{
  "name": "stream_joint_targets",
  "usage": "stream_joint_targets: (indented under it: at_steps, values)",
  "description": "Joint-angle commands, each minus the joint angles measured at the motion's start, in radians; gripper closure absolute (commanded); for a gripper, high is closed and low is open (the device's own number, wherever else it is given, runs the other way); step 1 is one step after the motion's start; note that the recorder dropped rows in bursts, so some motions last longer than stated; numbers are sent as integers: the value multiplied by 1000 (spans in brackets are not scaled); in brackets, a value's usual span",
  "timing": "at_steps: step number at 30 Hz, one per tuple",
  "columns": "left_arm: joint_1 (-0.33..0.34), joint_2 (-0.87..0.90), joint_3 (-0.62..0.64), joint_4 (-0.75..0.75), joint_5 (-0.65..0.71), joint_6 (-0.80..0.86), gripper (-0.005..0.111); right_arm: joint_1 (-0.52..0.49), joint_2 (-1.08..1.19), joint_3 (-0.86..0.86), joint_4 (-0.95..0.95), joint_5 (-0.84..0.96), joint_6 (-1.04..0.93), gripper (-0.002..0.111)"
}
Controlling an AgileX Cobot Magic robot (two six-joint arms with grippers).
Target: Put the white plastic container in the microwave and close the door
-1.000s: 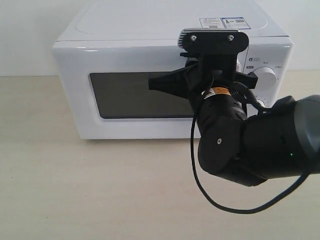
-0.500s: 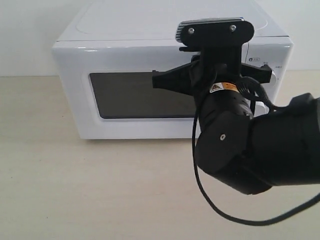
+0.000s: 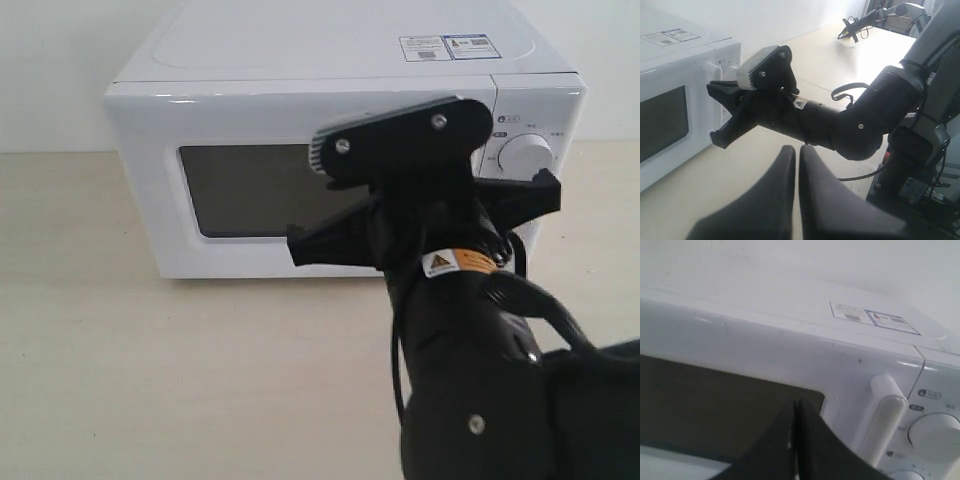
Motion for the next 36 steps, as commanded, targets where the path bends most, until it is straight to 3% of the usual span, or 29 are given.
stream_joint_targets:
  at_steps: [1,16,33,36]
  values:
    - [-2,-6,6,-6,-5,-1,102,18,-78,107,16,-14,37,108]
    - [-2,-6,6,-6,-5,-1,102,18,-402,286,154,-14,-36,108]
    - [-2,-8,6,-6,-5,-1,102,18,-407,286,154,-14,-27,108]
    - [5,-37,-4,83,-9,52,102,18,-407,286,154,-14,-27,108]
